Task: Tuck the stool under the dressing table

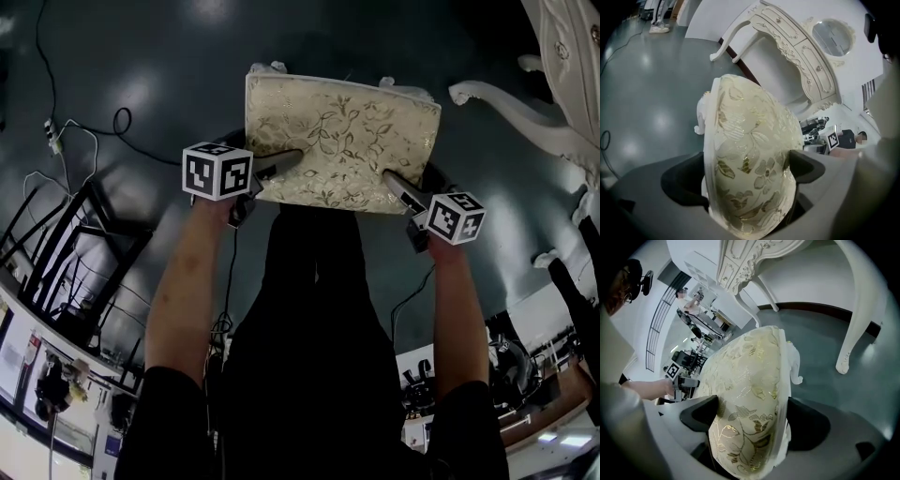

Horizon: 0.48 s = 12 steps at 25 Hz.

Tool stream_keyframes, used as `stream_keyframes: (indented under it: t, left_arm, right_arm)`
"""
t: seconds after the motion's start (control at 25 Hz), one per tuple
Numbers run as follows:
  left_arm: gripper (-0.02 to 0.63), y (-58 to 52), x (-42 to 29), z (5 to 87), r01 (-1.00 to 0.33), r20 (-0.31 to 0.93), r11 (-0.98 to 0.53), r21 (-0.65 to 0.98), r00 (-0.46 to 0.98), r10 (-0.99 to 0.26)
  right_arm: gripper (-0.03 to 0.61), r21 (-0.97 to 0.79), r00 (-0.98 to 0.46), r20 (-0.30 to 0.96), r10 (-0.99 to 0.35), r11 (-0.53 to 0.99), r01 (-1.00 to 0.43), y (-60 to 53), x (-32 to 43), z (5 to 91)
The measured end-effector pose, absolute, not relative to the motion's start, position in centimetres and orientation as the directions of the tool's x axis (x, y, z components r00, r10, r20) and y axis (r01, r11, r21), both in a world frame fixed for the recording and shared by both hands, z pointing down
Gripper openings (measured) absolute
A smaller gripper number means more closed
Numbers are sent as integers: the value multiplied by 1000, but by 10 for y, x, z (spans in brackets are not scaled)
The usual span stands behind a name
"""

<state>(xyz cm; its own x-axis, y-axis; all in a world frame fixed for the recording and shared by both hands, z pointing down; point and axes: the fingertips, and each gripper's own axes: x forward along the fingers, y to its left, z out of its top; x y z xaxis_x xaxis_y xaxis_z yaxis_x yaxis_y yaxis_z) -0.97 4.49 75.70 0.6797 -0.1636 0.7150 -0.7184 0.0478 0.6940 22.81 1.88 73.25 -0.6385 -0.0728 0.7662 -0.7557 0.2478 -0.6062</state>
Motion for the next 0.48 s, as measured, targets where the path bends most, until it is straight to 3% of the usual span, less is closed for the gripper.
stream_keyframes:
  t: [0.48]
  left_arm:
    - [565,42,-8,753,-779,773,3,627,621,-127]
  right_arm:
    - [443,-608,-619,785,1,196,-770,22,223,734]
